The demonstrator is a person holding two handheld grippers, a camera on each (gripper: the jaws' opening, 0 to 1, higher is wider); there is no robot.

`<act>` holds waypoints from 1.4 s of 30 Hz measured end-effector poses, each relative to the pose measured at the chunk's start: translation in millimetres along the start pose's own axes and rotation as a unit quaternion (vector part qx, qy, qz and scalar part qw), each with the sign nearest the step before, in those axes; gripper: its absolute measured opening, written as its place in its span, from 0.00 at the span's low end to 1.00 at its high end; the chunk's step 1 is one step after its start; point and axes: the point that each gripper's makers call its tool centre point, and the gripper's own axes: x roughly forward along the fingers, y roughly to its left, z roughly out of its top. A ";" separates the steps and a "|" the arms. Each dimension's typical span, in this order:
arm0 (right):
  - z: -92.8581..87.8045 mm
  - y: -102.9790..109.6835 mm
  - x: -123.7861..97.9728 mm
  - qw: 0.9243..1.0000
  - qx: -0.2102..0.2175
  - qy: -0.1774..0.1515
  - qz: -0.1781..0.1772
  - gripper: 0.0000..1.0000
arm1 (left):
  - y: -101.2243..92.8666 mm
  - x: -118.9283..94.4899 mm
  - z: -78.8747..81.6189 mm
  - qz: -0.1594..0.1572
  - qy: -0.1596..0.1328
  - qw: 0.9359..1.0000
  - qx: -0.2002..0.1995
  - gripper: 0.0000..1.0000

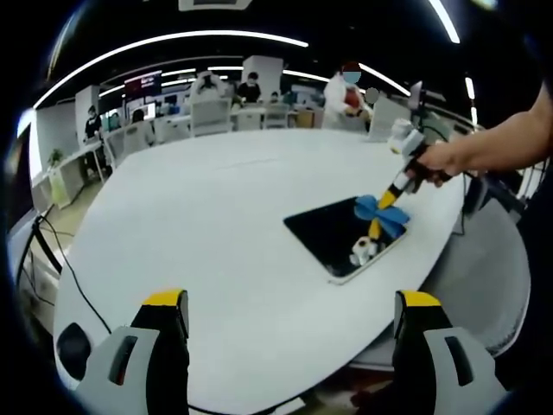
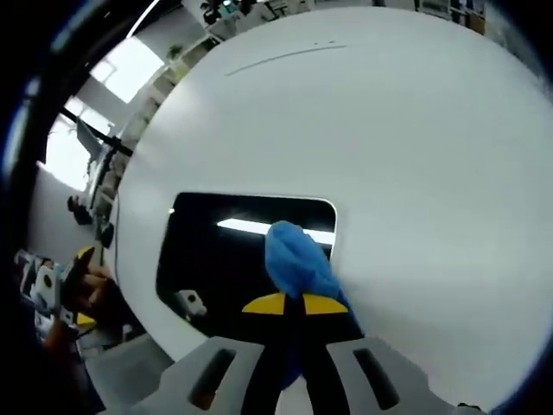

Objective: Wipe the mirror surface with the cleaning cloth until all visible marks leave the cleaned area.

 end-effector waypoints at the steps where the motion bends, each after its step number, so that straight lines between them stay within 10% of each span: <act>1: -0.2 -0.2 -0.4 1.000 0.000 0.001 -0.001 0.00 | -0.6 0.3 0.5 0.000 0.000 1.000 0.000 0.99; 42: -32.2 0.8 -10.5 0.999 -0.017 -0.006 -0.039 0.00 | -6.3 -1.4 11.4 -0.007 -0.012 1.000 0.019 0.99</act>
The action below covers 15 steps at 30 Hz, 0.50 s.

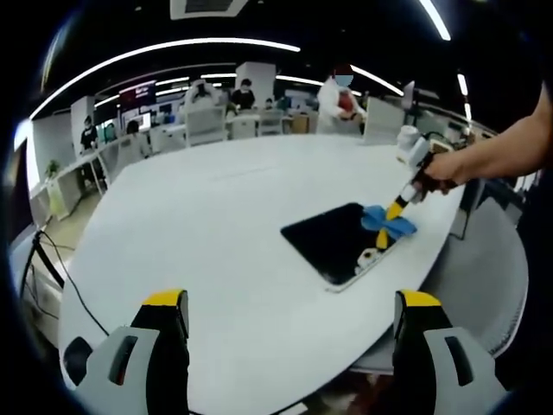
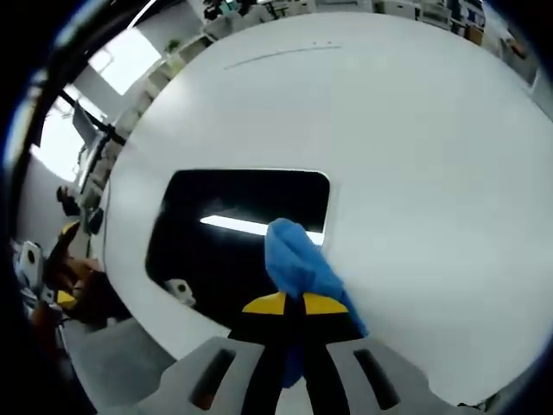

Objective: Wipe the mirror surface with the cleaning cloth until all visible marks leave the cleaned area.

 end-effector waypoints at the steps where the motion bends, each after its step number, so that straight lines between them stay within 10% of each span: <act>1: -1.5 0.5 -0.4 1.000 0.000 0.001 0.000 0.00 | -1.0 0.6 -0.2 -0.001 0.000 1.000 0.000 0.99; 15: -7.2 1.0 -1.0 1.000 -0.024 0.007 -0.007 0.00 | -2.1 6.3 4.0 0.001 -0.004 1.000 0.003 0.99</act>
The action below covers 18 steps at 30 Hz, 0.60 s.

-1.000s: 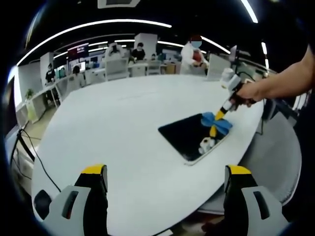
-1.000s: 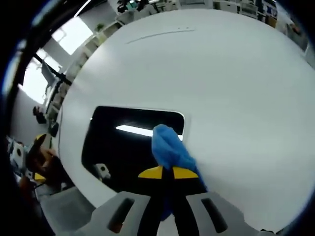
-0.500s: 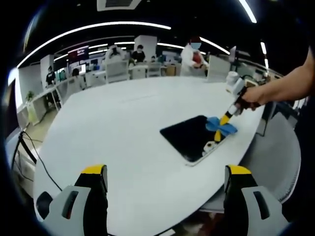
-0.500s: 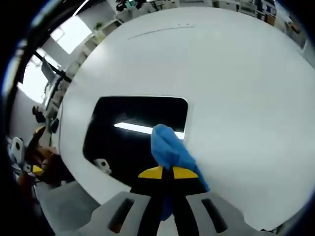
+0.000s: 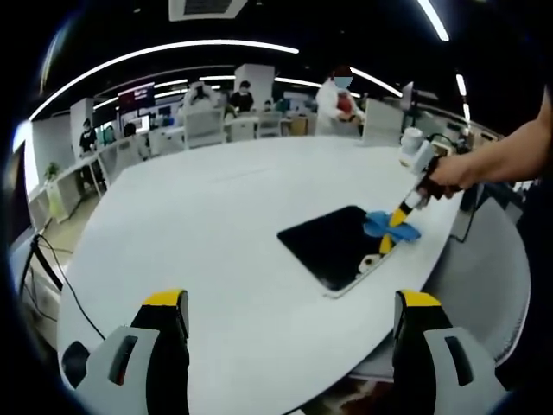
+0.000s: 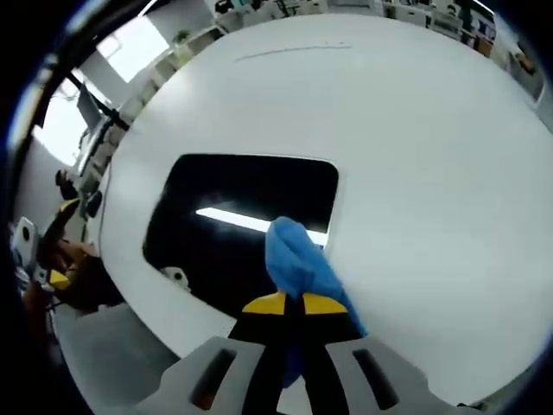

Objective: Wipe the mirror surface with the cleaning cloth until all visible marks leave the cleaned area.

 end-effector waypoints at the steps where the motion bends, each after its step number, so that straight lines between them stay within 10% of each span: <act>1: -0.1 -0.5 -0.3 1.000 0.006 0.001 0.002 0.00 | 0.1 -0.1 -0.5 0.001 0.000 1.000 -0.001 0.99; 18: -17.5 13.0 -5.0 0.999 -0.026 0.017 -0.027 0.00 | 1.6 -4.4 -5.1 -0.001 0.003 1.000 -0.001 0.99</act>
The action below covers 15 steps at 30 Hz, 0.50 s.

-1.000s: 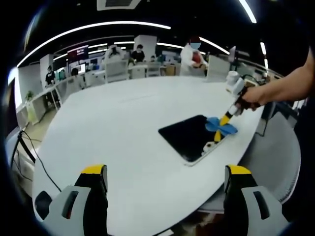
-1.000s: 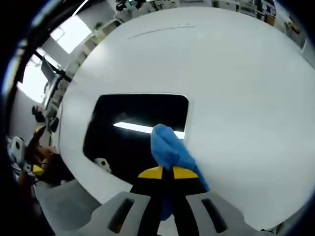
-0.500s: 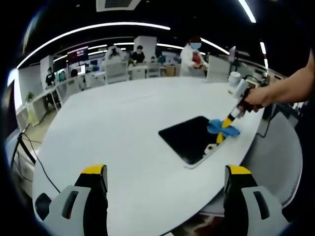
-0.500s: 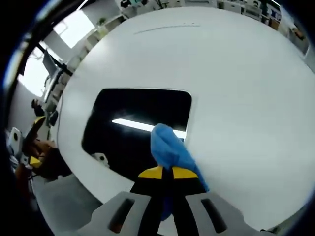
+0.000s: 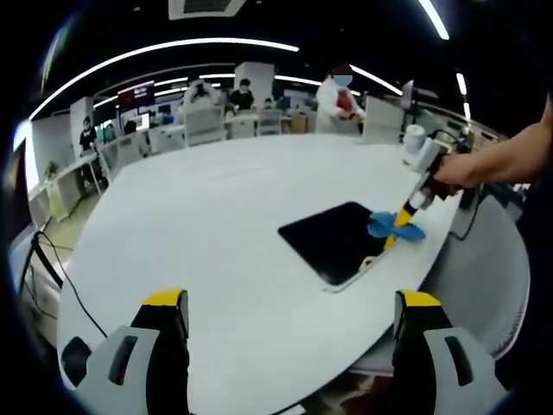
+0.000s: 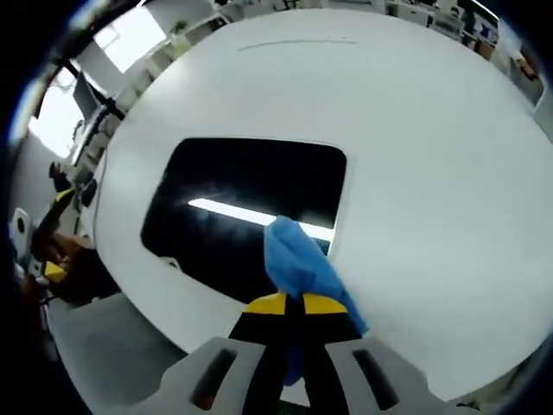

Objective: Wipe the mirror surface with the cleaning cloth until all visible marks leave the cleaned area.

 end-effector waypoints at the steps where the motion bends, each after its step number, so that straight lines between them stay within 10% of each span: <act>1: 0.7 -0.4 0.1 1.000 -0.004 0.000 -0.001 0.00 | -0.6 0.0 -0.2 0.000 0.000 1.000 0.000 0.99; 15: 2.5 -4.9 2.7 0.998 0.050 -0.007 0.029 0.00 | -6.6 1.9 0.3 -0.005 -0.006 1.000 -0.004 0.99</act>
